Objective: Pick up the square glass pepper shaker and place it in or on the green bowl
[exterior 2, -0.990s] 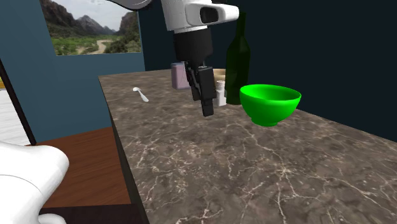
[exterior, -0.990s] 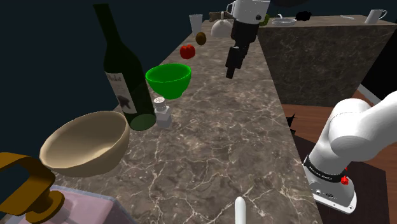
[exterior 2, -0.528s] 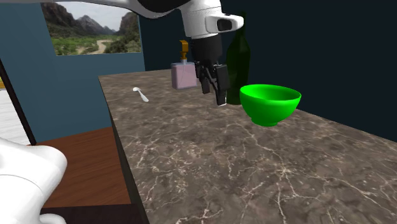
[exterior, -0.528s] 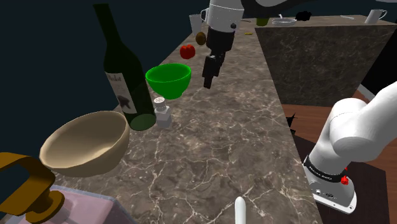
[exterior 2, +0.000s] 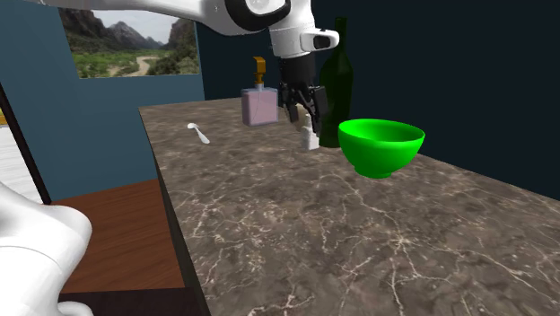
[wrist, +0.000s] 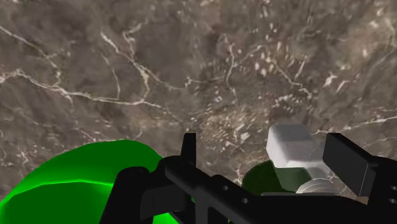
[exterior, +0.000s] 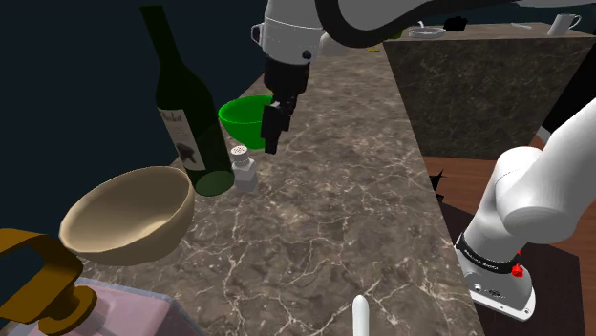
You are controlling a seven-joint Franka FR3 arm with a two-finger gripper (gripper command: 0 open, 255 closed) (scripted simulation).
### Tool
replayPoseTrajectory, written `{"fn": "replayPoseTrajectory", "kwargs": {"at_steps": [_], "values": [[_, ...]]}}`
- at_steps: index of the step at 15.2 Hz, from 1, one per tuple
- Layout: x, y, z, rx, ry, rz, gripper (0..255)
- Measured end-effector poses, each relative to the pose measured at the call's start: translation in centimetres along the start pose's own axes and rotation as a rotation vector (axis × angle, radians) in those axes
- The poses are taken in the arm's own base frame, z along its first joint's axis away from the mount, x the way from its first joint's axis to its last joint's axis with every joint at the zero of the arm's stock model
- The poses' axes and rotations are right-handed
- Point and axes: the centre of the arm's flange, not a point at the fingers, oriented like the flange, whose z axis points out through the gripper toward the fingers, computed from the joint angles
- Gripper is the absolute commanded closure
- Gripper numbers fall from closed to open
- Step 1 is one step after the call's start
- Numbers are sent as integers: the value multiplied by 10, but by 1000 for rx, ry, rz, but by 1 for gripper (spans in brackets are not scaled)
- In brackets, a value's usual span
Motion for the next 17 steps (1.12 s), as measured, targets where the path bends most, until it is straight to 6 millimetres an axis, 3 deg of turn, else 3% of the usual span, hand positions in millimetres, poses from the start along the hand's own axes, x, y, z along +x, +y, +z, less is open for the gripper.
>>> {"fn": "replayPoseTrajectory", "kwargs": {"at_steps": [6,12,17], "values": [[29,-48,18,19,19,-85,0],[31,-51,46,21,20,-88,0],[32,-52,51,21,20,-89,0]]}}
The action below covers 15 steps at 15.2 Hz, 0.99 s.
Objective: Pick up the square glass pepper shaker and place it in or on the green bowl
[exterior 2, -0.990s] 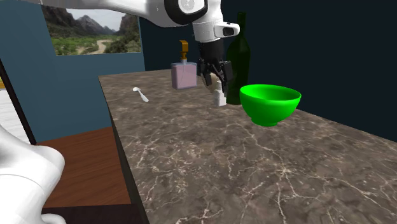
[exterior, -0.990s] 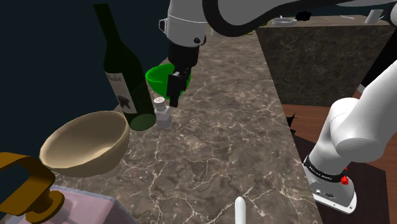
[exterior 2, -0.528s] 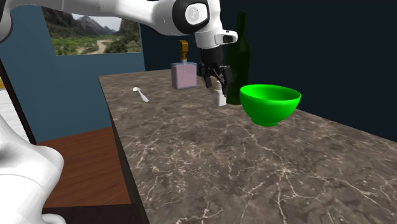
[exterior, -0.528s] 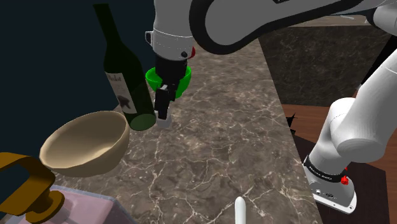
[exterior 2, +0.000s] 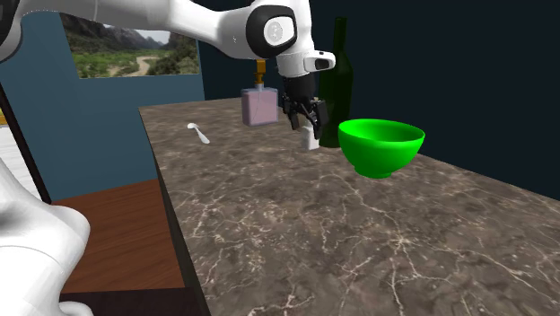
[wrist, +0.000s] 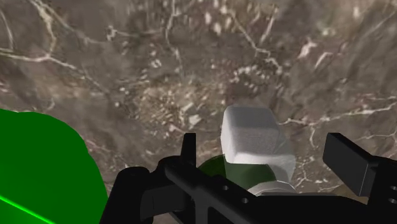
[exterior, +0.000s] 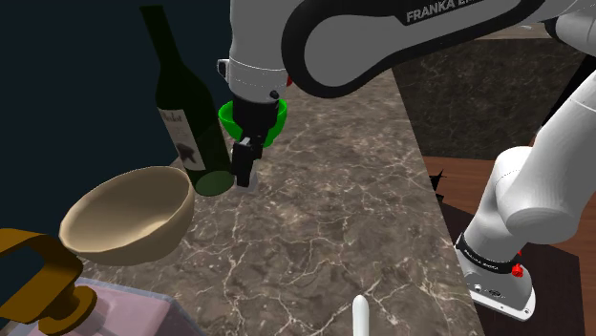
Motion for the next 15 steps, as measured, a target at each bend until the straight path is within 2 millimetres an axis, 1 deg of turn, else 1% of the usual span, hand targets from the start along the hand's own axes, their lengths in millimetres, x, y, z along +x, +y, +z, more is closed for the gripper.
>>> {"fn": "replayPoseTrajectory", "kwargs": {"at_steps": [2,3,13,15], "values": [[0,0,0,0,0,0,0],[0,0,0,0,0,0,255],[0,0,0,0,1,0,255],[1,0,-6,0,0,0,255]]}}
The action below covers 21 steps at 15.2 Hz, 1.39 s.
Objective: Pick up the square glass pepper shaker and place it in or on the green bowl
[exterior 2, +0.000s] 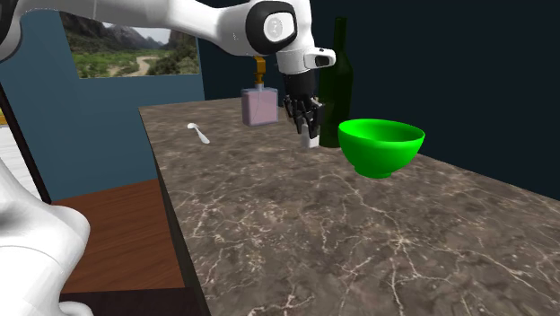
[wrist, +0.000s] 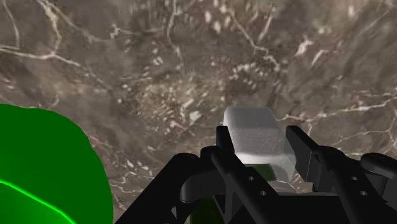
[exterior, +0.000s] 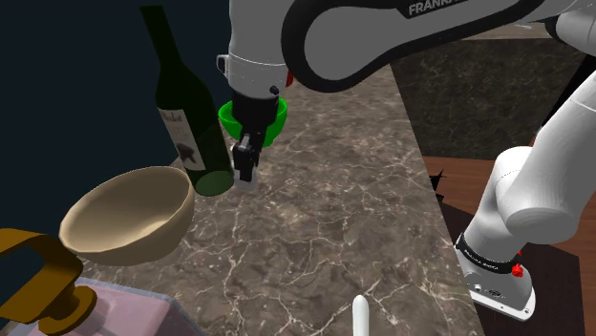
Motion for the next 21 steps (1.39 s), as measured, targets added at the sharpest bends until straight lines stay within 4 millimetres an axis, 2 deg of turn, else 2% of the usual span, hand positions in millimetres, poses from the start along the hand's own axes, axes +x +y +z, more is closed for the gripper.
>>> {"fn": "replayPoseTrajectory", "kwargs": {"at_steps": [21], "values": [[27,-3,-105,0,0,0,255]]}}
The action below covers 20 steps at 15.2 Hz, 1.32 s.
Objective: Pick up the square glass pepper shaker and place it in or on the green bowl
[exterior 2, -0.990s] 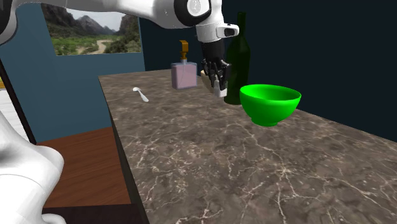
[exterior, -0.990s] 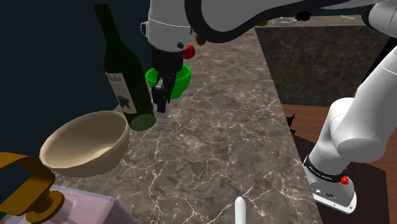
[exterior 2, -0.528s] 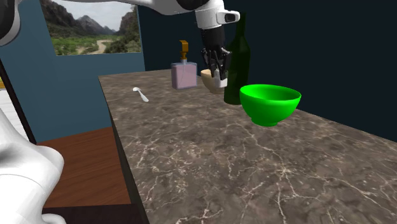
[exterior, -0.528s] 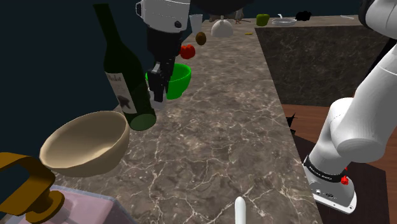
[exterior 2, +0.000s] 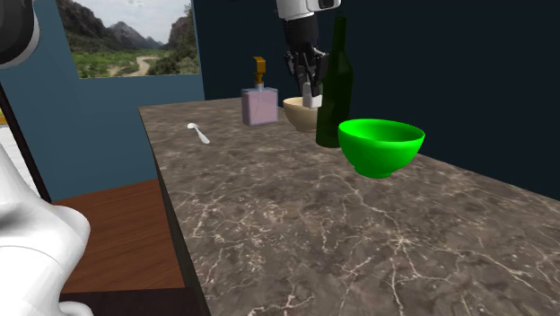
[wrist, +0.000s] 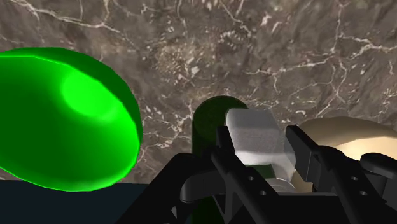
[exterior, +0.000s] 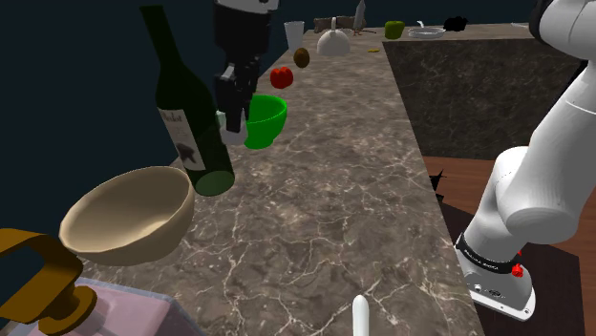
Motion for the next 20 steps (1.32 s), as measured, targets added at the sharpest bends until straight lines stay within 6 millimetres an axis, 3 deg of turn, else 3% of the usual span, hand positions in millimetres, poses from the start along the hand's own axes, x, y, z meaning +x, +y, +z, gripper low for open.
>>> {"fn": "replayPoseTrajectory", "kwargs": {"at_steps": [11,20], "values": [[15,3,-52,0,0,0,255],[26,116,-57,0,0,1,255]]}}
